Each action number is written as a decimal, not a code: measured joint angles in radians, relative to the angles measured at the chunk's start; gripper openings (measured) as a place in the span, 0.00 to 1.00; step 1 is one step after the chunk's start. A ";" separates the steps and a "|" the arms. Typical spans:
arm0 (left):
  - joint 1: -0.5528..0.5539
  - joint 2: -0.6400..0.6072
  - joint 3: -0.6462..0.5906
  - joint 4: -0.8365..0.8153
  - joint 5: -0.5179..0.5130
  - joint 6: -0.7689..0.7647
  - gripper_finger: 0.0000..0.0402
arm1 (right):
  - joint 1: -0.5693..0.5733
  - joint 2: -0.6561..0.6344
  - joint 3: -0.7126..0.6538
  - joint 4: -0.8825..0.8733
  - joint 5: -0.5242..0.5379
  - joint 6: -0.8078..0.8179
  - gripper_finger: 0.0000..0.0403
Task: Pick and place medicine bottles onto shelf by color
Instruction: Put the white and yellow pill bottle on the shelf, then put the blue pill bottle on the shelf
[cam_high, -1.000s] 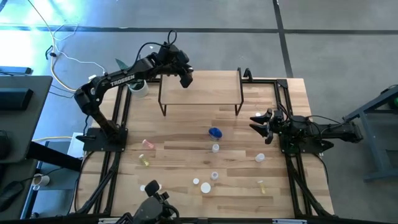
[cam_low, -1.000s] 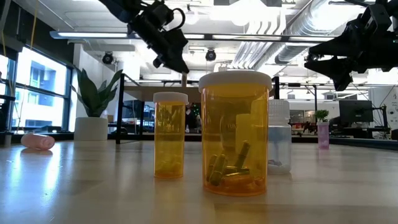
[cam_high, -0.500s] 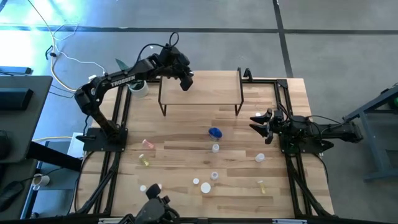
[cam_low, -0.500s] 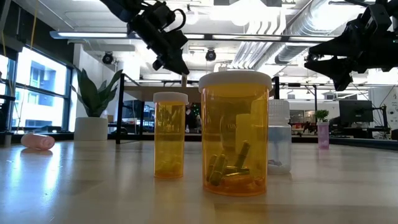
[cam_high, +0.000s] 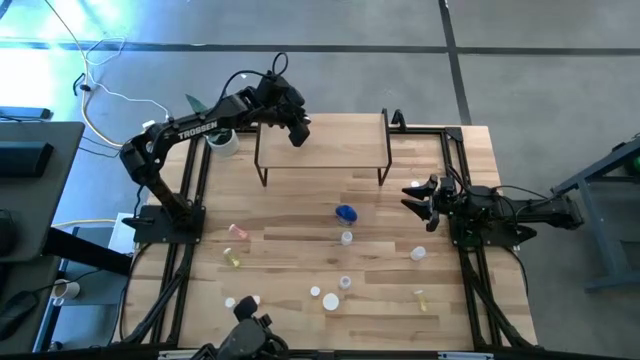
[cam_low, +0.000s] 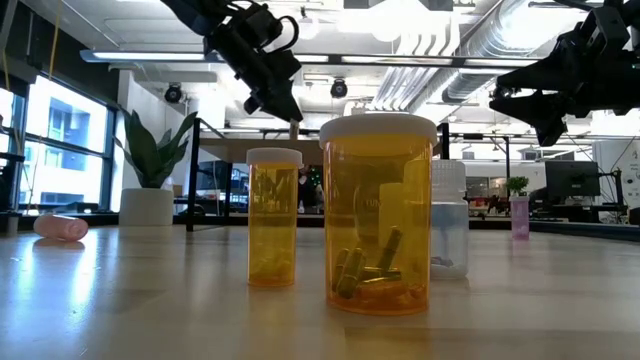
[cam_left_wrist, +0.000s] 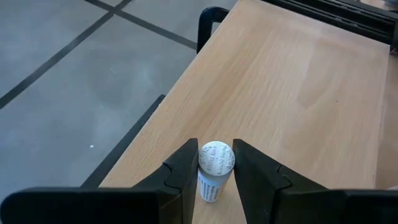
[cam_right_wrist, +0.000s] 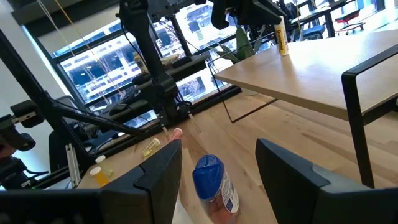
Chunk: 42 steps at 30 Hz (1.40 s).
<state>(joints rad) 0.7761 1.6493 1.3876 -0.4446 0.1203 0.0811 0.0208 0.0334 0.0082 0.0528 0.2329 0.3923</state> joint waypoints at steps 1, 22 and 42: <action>0.000 0.000 0.000 -0.001 -0.006 0.000 0.23 | 0.000 0.000 0.000 0.000 0.000 0.000 0.49; 0.000 0.000 0.000 0.000 -0.035 -0.002 0.44 | 0.000 0.000 0.000 0.000 0.000 0.000 0.49; 0.000 -0.013 0.000 0.043 -0.008 -0.052 0.46 | 0.000 0.000 0.000 0.000 0.000 0.000 0.49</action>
<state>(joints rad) 0.7761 1.6360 1.3876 -0.4018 0.1121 0.0290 0.0208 0.0334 0.0082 0.0531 0.2329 0.3923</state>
